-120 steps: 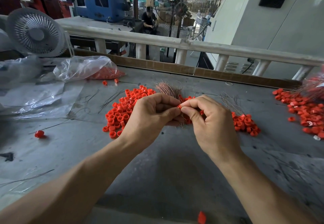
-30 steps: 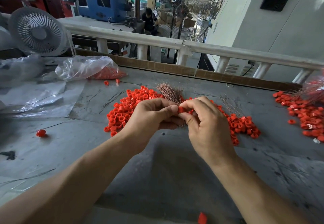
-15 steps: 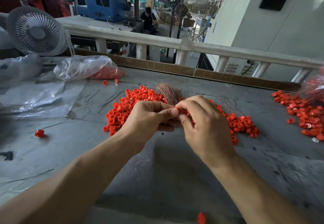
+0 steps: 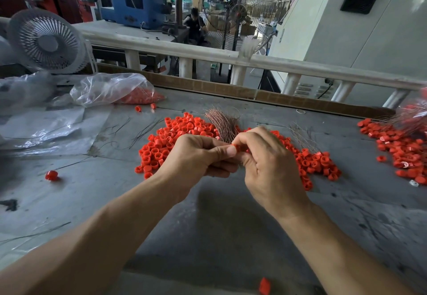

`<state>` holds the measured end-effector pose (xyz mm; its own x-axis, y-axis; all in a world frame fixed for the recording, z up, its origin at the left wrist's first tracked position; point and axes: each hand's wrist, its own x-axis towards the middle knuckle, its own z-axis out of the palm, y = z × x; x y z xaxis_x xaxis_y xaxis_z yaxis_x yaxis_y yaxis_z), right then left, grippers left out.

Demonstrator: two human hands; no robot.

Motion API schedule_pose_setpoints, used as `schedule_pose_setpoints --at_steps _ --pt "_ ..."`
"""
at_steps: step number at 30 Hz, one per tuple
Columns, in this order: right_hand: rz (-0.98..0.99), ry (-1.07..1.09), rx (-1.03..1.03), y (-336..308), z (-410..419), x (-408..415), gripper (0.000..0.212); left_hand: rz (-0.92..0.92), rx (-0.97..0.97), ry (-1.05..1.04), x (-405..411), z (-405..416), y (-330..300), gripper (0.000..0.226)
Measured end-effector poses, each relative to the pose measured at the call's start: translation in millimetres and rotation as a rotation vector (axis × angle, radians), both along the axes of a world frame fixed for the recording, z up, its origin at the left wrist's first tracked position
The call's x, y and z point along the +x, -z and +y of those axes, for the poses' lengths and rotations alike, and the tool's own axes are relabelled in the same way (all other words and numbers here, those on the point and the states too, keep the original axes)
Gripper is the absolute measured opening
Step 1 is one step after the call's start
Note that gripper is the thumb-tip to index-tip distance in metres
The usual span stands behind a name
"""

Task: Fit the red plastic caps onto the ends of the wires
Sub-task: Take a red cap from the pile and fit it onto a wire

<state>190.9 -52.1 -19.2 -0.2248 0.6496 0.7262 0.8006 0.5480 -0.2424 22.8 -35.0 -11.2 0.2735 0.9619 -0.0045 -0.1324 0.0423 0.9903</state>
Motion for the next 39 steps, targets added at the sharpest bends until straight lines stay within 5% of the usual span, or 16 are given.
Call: schedule_pose_setpoints --at_steps 9,34,39 --pt "0.093 -0.038 0.012 3.2 3.8 3.6 0.007 -0.153 -0.137 0.137 -2.2 0.5 -1.4 0.027" --pt "0.191 -0.084 -0.056 2.9 4.0 1.6 0.018 -0.047 -0.001 0.054 0.9 -0.2 -3.0 0.016" --pt "0.423 -0.138 -0.229 4.5 5.0 3.6 0.018 -0.019 0.039 0.047 0.3 2.8 0.1 0.016"
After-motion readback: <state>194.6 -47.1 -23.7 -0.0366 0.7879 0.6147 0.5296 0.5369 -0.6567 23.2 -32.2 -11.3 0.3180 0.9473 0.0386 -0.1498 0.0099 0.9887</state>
